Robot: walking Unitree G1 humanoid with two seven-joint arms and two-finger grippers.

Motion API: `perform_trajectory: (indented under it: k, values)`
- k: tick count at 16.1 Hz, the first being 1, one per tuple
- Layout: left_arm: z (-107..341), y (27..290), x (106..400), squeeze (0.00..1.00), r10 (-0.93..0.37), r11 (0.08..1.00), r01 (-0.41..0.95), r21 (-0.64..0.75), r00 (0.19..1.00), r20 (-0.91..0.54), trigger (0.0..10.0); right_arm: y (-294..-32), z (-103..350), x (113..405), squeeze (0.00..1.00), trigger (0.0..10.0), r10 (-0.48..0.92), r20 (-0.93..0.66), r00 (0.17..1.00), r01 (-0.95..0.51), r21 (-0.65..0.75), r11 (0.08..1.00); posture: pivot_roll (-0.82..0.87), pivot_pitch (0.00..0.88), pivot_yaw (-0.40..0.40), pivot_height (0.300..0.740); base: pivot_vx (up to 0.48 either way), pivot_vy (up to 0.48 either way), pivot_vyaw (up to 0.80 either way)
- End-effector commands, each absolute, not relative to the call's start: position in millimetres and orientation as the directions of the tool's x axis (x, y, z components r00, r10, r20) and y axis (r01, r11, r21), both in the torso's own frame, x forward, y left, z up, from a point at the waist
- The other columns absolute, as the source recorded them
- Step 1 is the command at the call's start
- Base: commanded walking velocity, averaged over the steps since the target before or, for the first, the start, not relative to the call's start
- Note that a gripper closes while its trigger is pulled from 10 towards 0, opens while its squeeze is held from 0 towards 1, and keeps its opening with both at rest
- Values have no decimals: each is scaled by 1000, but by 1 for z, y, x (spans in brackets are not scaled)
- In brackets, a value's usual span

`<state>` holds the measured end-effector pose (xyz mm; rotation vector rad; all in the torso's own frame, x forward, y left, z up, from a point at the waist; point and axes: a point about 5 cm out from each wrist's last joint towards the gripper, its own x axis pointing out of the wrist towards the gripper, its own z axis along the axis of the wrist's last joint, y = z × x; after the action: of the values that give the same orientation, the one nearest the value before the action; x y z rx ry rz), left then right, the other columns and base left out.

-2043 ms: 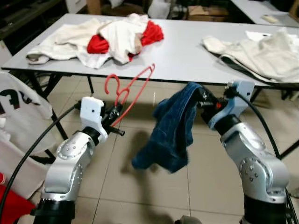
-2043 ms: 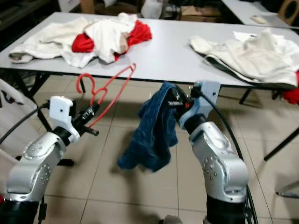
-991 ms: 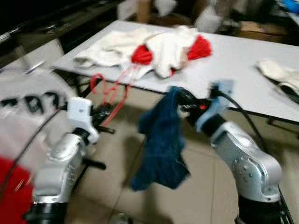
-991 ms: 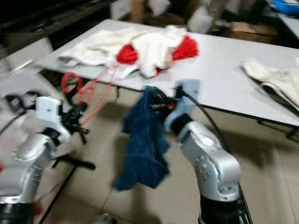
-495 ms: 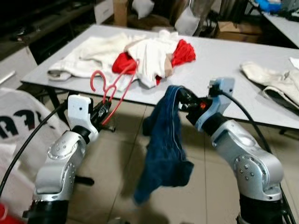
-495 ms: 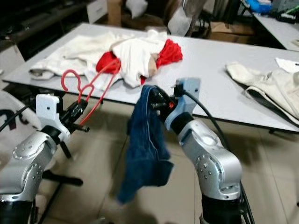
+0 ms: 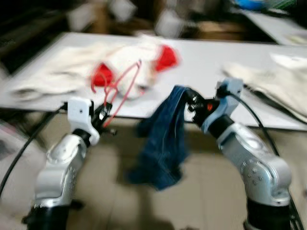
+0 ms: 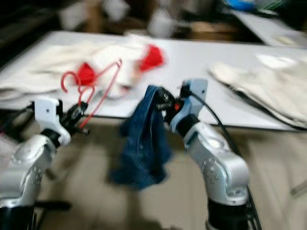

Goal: Hang hanger

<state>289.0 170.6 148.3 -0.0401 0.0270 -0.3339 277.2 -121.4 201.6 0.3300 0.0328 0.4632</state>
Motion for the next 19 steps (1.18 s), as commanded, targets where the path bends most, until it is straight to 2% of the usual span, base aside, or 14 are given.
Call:
perform_trajectory:
  k: [1,19]
  values:
    - [151,174,289,0,-319,947,319,-27,947,-16,10000,-118,213,277,0,10000,453,94,886,-458,315,831,-52,0,5,705,341,0,0]
    - [152,177,291,0,-300,954,299,-13,954,-8,10000,-119,212,280,0,10000,433,87,897,-436,332,837,-44,0,-1,705,344,0,0]
